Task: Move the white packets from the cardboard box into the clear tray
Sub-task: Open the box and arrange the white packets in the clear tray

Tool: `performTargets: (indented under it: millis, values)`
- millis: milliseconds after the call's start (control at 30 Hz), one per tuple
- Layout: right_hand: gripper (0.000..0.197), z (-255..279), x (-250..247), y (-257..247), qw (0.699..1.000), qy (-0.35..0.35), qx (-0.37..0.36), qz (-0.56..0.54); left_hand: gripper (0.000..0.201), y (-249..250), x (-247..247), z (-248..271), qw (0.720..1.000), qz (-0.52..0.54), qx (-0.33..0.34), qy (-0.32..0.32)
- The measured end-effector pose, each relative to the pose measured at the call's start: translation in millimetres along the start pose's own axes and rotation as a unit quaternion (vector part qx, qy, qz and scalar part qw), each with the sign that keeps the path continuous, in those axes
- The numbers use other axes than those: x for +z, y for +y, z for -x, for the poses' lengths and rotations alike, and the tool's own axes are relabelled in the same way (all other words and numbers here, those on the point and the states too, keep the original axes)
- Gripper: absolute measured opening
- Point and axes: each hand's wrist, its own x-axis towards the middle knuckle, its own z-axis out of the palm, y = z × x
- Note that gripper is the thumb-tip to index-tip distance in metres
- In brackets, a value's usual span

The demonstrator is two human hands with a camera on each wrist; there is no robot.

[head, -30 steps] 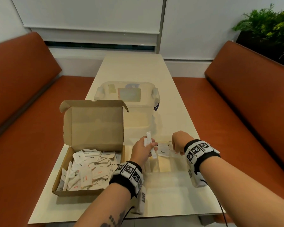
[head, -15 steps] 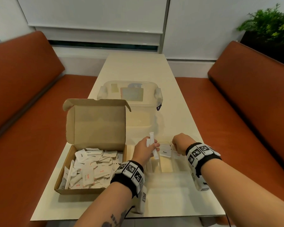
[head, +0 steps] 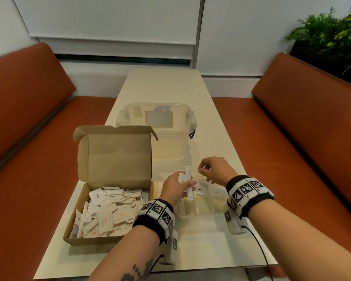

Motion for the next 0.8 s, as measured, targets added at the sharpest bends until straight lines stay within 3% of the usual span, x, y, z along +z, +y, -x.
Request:
performTargets:
  millis: [100, 167, 300, 533, 667, 800]
  values:
    - [0.016, 3.8, 2.8, -9.9, 0.991, -0.026, -0.016, -0.130, 0.028, 3.5, 0.7, 2.9, 0.999, 0.017, -0.009, -0.027]
    - [0.013, 5.4, 4.4, -12.6, 0.986, -0.028, -0.023, -0.163, 0.023, 4.8, 1.6, 5.2, 0.998, 0.028, -0.015, -0.050]
    - [0.005, 4.6, 4.2, -11.1, 0.982, -0.018, -0.017, -0.189, 0.019, 4.6, 2.9, 9.5, 0.998, -0.001, -0.007, -0.070]
    - [0.007, 4.6, -4.7, -2.7, 0.977, 0.047, -0.001, -0.209, 0.028, 9.3, 3.9, 7.6, 1.000, -0.003, 0.019, 0.000]
    - [0.010, 5.3, -5.9, -3.3, 0.982, 0.072, -0.002, -0.176, 0.026, 9.8, 6.4, 8.9, 0.995, -0.090, 0.041, -0.006]
    - [0.013, 6.5, -6.1, -3.1, 0.964, 0.106, 0.008, -0.243, 0.032, 12.4, 9.7, 10.4, 0.987, -0.149, 0.057, -0.019]
